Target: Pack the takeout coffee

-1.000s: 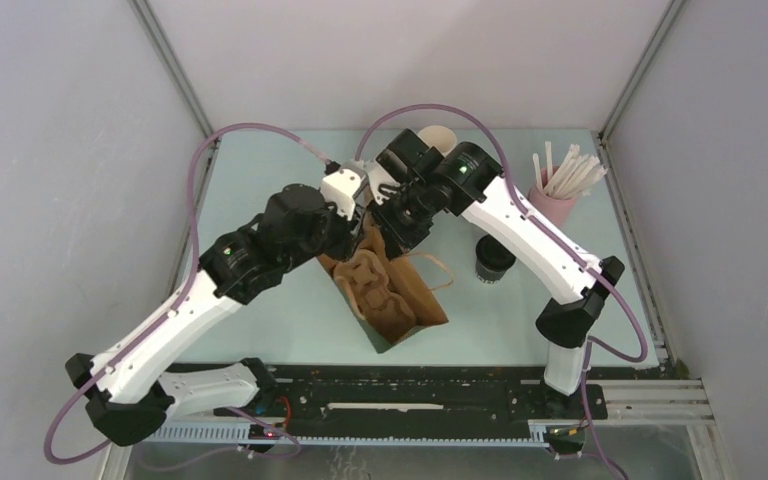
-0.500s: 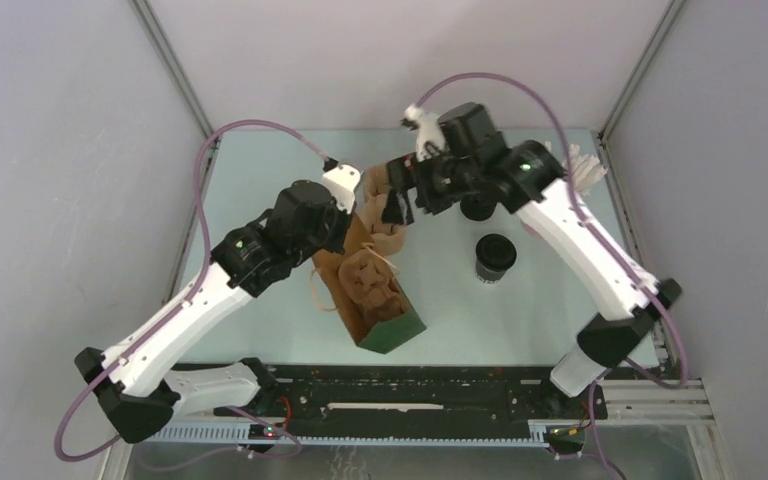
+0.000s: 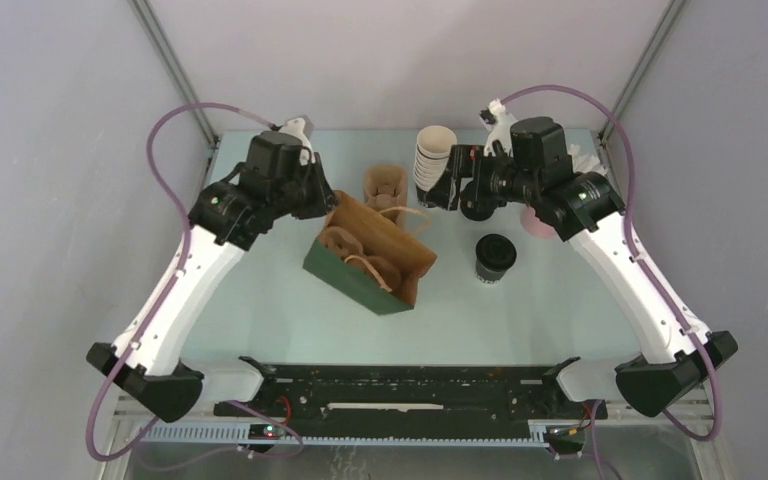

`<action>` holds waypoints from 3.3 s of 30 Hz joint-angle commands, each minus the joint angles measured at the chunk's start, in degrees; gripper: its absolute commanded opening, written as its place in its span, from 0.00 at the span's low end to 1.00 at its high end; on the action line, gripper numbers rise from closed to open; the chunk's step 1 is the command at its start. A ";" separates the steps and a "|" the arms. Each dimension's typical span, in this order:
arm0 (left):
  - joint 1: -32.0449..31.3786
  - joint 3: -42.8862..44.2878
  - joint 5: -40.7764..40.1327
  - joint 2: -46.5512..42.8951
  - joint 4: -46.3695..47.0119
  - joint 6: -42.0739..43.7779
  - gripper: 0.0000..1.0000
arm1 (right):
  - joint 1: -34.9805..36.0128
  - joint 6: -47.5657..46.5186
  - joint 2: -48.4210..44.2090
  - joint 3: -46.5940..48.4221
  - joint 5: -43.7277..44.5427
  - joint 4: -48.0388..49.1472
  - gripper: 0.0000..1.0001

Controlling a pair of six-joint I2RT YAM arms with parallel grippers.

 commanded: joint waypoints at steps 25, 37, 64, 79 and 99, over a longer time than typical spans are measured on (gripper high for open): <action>12.24 -5.00 5.30 -3.10 -9.45 -2.18 0.53 | 9.23 1.13 7.93 1.46 5.88 -5.37 1.00; 7.33 -3.85 1.11 -0.91 -10.60 1.71 0.39 | 16.44 -20.05 13.57 7.63 20.97 -9.14 0.85; 5.05 -11.83 -6.21 -14.95 7.04 7.89 0.00 | 23.21 -47.03 2.94 0.04 2.28 5.56 0.00; 4.95 -28.58 -7.21 -27.99 30.03 10.99 0.00 | 30.24 -45.43 2.93 -4.87 -6.74 13.29 0.00; 4.94 -21.11 -4.11 -23.32 9.34 2.69 0.00 | 19.12 -22.18 -0.35 -10.31 -19.38 16.41 0.00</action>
